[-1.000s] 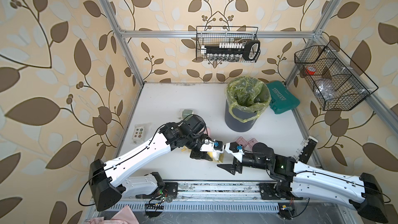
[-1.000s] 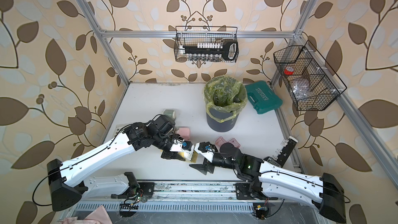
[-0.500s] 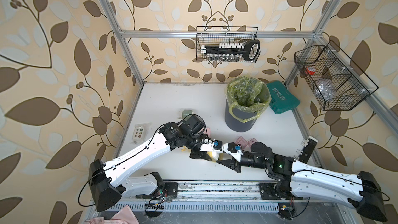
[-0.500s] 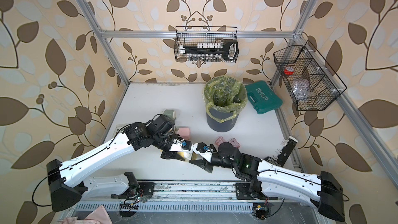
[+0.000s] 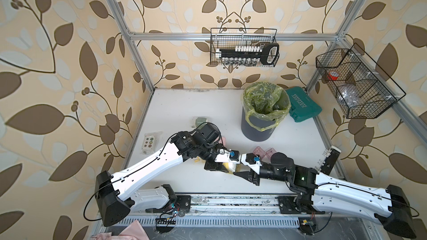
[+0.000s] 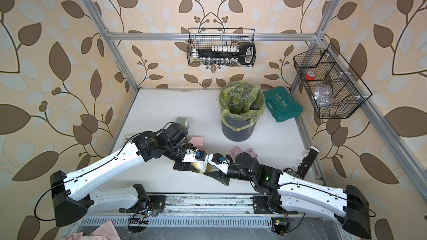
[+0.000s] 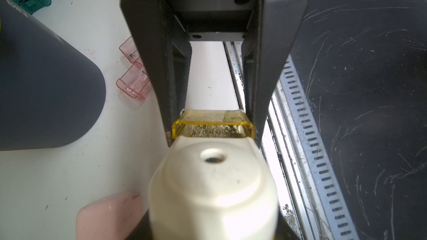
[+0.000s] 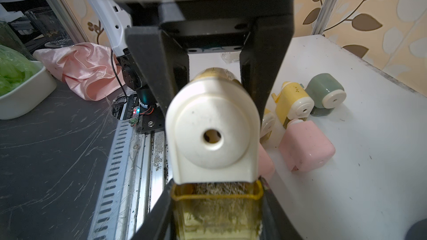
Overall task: Take out the pencil sharpener tray and clean the shavings
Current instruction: Open the container of the pencil sharpener.
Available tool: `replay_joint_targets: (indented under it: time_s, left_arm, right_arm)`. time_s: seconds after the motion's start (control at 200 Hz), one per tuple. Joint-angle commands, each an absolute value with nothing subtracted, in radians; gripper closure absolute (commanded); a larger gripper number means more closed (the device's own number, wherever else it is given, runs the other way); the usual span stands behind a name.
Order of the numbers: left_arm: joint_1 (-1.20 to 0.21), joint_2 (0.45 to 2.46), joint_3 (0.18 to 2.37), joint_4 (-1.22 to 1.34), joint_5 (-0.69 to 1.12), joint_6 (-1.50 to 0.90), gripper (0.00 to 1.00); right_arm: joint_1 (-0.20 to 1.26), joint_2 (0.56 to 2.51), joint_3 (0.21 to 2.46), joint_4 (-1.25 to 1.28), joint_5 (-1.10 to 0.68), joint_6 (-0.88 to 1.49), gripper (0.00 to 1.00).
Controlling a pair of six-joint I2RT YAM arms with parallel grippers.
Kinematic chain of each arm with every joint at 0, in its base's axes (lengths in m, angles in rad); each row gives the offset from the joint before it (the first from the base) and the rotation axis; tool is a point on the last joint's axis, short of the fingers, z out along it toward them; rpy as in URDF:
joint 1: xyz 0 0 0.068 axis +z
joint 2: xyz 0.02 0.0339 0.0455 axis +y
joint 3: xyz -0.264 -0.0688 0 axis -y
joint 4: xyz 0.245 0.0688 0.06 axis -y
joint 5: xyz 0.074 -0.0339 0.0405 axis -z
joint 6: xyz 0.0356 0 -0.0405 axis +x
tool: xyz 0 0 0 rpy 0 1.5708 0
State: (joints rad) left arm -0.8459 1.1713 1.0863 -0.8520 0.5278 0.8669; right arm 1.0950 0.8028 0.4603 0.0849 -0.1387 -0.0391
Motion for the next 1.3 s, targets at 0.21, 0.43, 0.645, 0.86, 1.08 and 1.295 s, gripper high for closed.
replay_joint_targets:
  time_s: [0.21, 0.43, 0.645, 0.86, 1.08, 1.295]
  left_arm:
    - [-0.859, 1.158, 1.079, -0.888, 0.502, 0.891, 1.0]
    - [-0.877, 1.178, 1.082, -0.893, 0.478, 0.89, 1.0]
    - [-0.882, 1.174, 1.076, -0.896, 0.468, 0.89, 1.0]
    - [-0.882, 1.17, 1.068, -0.886, 0.471, 0.888, 1.0]
    - [-0.882, 1.169, 1.066, -0.879, 0.47, 0.887, 1.0]
    - [-0.882, 1.152, 1.065, -0.877, 0.459, 0.887, 1.0]
  right_arm:
    - [1.092, 0.684, 0.471, 0.045, -0.09, 0.003, 1.0]
    - [1.091, 0.704, 0.502, 0.01, -0.104, 0.002, 1.0]
    - [1.092, 0.676, 0.502, -0.014, -0.078, -0.012, 1.0]
    - [1.092, 0.635, 0.503, -0.08, -0.049, -0.034, 1.0]
    - [1.091, 0.581, 0.494, -0.079, -0.029, -0.02, 1.0]
    - [1.091, 0.557, 0.493, -0.101, -0.025, -0.008, 1.0]
